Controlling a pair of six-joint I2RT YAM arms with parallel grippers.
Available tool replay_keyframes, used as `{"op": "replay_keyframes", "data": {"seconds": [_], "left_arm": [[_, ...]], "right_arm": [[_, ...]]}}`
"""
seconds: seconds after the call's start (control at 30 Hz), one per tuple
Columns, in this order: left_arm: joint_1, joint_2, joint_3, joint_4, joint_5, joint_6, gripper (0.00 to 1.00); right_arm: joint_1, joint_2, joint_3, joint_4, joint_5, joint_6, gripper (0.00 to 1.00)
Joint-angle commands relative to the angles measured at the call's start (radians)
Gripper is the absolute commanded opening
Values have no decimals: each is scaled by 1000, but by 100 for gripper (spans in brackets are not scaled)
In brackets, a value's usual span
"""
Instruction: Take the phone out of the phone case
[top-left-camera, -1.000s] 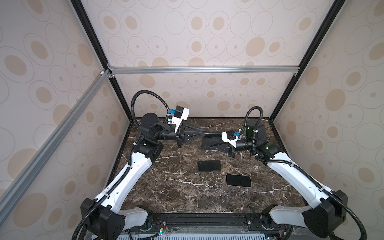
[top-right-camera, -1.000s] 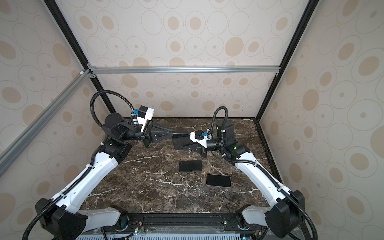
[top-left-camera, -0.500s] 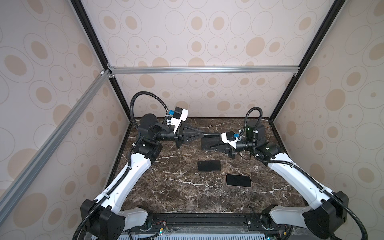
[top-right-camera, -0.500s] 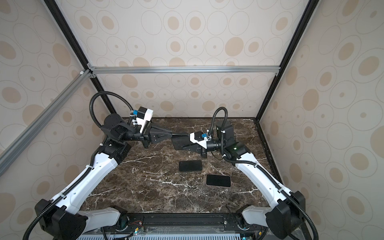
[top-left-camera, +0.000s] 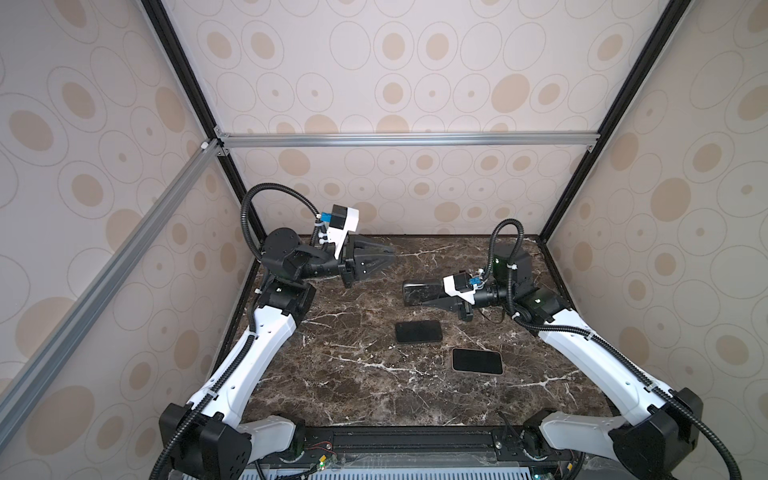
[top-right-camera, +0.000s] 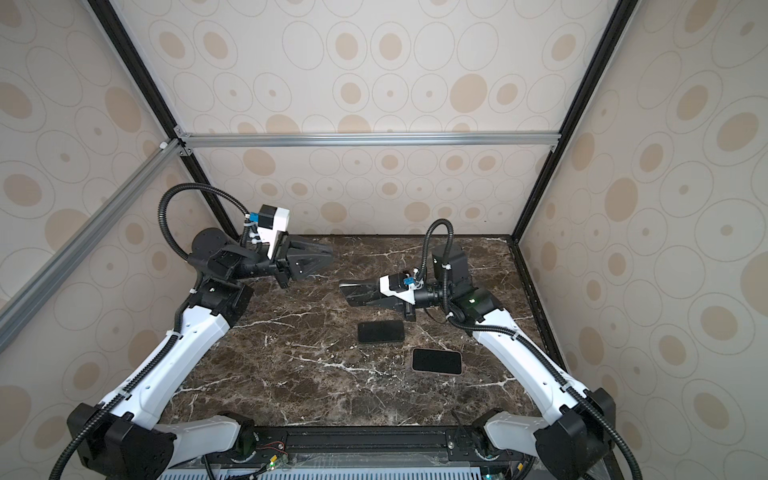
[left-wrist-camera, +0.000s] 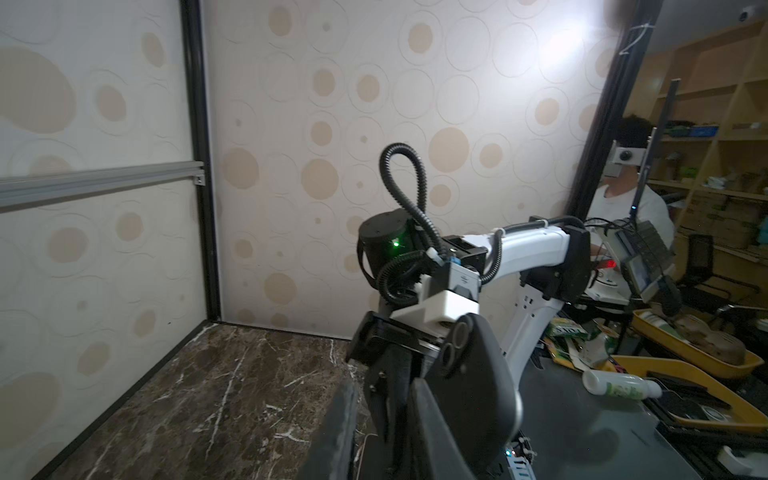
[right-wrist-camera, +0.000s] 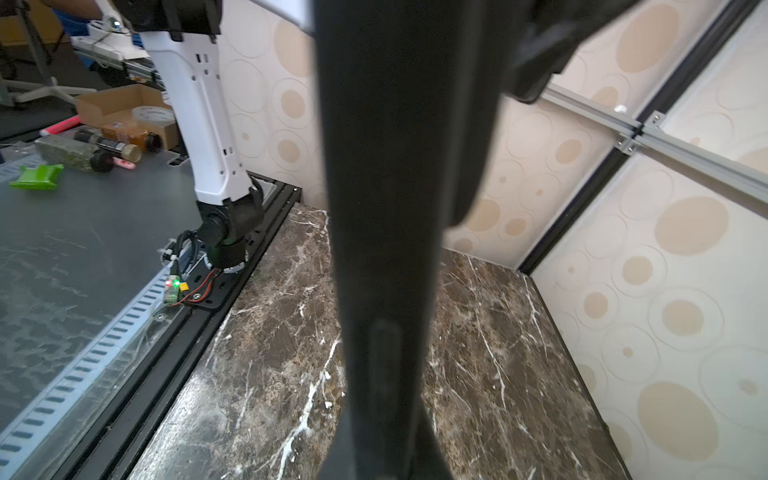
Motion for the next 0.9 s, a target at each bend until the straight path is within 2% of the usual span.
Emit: {"op": "replay_keyframes", "data": {"seconds": [0.0, 0.1, 0.17, 0.27, 0.33, 0.43, 0.53, 0.6, 0.73, 0.87], "left_arm": [[10, -27, 23, 62, -47, -24, 25], [12, -34, 24, 34, -55, 6, 26], [12, -50, 35, -41, -86, 82, 27], [5, -108, 37, -183, -222, 246, 27], [-10, -165, 7, -200, -322, 320, 28], [-97, -243, -45, -247, -498, 456, 33], [-264, -270, -59, -323, -718, 635, 34], [-347, -260, -54, -349, -819, 700, 34], [-425, -241, -61, -318, -898, 743, 35], [-469, -216, -65, -291, -932, 767, 34]], "right_arm": [[8, -33, -11, 49, -64, -53, 0], [6, -37, -27, 119, -38, 26, 0], [7, -38, -35, 183, 11, 116, 0], [6, -40, -38, 238, 91, 241, 0], [6, -49, -52, 275, 158, 303, 0], [5, -71, -69, 300, 295, 365, 0], [6, -91, -80, 297, 365, 369, 0], [7, -107, -90, 308, 407, 378, 0], [10, -133, -94, 293, 452, 381, 0], [20, -156, -104, 288, 453, 372, 0]]}}
